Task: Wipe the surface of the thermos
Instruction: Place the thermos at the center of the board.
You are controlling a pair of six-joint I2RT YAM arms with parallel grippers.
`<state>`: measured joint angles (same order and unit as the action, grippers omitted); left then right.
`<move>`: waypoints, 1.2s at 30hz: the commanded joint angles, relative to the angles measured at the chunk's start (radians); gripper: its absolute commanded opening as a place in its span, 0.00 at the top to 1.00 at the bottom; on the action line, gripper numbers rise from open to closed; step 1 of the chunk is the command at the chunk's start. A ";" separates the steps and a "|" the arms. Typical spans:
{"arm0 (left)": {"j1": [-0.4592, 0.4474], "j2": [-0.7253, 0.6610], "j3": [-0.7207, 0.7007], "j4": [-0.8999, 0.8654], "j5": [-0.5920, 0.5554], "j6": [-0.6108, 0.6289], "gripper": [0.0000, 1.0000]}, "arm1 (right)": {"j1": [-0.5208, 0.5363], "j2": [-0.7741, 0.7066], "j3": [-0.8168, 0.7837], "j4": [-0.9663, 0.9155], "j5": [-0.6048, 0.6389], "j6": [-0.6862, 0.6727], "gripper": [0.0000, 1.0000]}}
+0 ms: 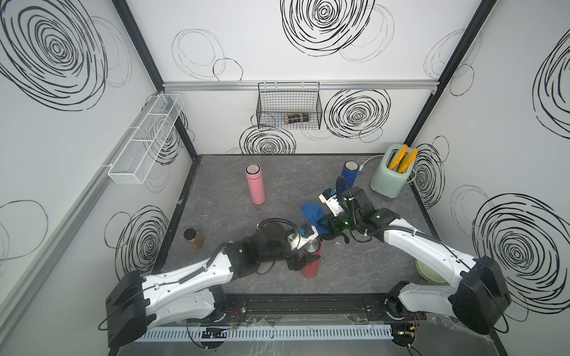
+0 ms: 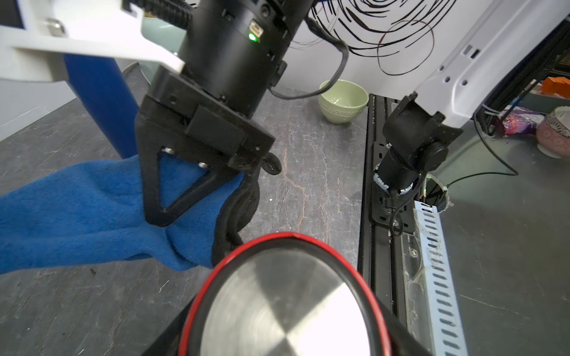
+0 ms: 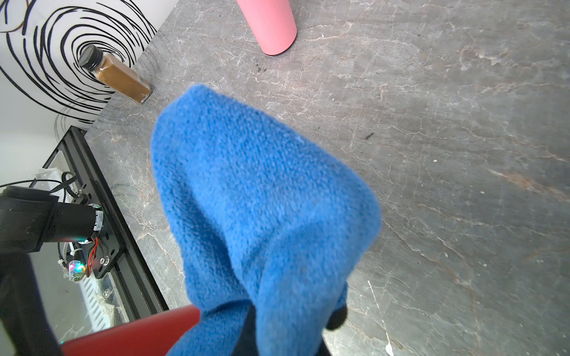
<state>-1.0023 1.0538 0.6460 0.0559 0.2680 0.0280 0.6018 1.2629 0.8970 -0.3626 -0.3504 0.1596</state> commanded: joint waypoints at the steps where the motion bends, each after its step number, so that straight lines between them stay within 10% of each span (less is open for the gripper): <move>1: -0.016 0.020 -0.032 -0.048 0.030 -0.025 0.89 | -0.004 -0.030 -0.011 -0.006 0.001 0.005 0.98; 21: -0.022 0.037 -0.050 -0.010 0.030 -0.025 0.89 | -0.005 -0.023 -0.010 -0.003 0.002 0.005 0.98; 23: -0.025 0.024 -0.063 0.010 -0.411 0.041 0.81 | -0.005 -0.023 -0.008 -0.004 0.001 0.005 0.98; 27: -0.028 -0.002 -0.078 0.024 -0.423 0.051 1.00 | -0.005 -0.022 -0.005 -0.002 -0.002 0.006 0.98; 36: -0.031 -0.007 -0.080 0.023 -0.420 0.055 0.19 | -0.005 -0.014 0.000 0.005 -0.012 0.006 0.98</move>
<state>-1.0363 1.0271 0.5903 0.1394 -0.0944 0.0498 0.6018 1.2575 0.8894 -0.3626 -0.3504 0.1616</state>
